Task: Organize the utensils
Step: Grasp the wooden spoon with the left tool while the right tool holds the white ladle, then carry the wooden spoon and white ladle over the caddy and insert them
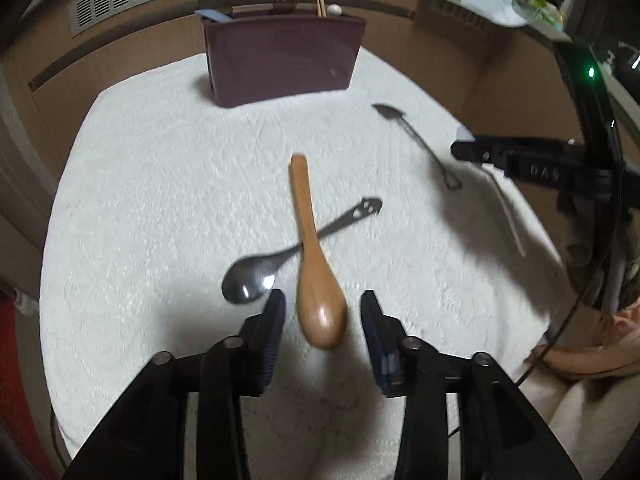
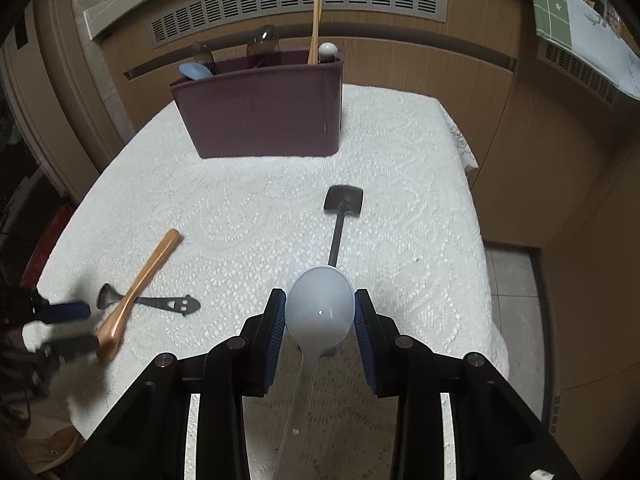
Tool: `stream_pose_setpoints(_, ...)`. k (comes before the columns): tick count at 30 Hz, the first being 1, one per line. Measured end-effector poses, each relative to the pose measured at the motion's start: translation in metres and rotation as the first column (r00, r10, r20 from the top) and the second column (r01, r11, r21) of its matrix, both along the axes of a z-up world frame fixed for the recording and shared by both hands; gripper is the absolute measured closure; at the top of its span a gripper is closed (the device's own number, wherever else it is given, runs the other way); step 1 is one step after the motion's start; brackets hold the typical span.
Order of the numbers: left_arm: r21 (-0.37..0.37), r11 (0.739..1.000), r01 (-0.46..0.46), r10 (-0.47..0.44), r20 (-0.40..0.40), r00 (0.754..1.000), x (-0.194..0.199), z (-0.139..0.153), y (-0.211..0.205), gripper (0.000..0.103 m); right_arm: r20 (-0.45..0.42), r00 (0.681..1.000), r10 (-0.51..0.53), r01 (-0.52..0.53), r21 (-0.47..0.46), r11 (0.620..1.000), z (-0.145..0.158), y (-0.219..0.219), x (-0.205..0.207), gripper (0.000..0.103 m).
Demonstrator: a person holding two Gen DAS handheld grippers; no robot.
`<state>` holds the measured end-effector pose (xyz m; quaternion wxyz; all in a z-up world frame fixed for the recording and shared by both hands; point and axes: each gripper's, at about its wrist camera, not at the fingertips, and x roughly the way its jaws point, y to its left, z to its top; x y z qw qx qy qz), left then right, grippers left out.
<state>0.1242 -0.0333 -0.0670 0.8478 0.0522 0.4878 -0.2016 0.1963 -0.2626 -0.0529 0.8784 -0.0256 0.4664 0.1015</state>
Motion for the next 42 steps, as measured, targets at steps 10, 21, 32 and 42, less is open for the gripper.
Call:
stream_pose_setpoints(10, -0.019, 0.998, -0.057, 0.056, -0.019, 0.998, 0.068, 0.001, -0.018, 0.057, 0.011, 1.0, -0.015, 0.015, -0.009, 1.0, -0.002, 0.003, -0.006, 0.071)
stream_pose_setpoints(21, 0.069, 0.997, -0.025, 0.029, -0.062, 0.998, 0.111, -0.014, -0.051, 0.09, 0.05, 0.997, -0.05, 0.05, -0.008, 0.999, 0.01, -0.008, -0.007, 0.071)
stream_pose_setpoints(32, -0.153, 0.984, -0.088, 0.11, 0.144, 0.983, 0.052, 0.046, -0.012, 0.09, 0.095, 0.995, -0.03, 0.02, 0.098, 0.995, 0.037, -0.015, -0.009, 0.071)
stream_pose_setpoints(42, -0.195, 0.974, -0.112, 0.154, 0.216, 0.964, 0.043, 0.073, 0.003, 0.09, 0.13, 0.991, 0.016, -0.038, 0.169, 0.985, 0.06, -0.005, -0.004, 0.071)
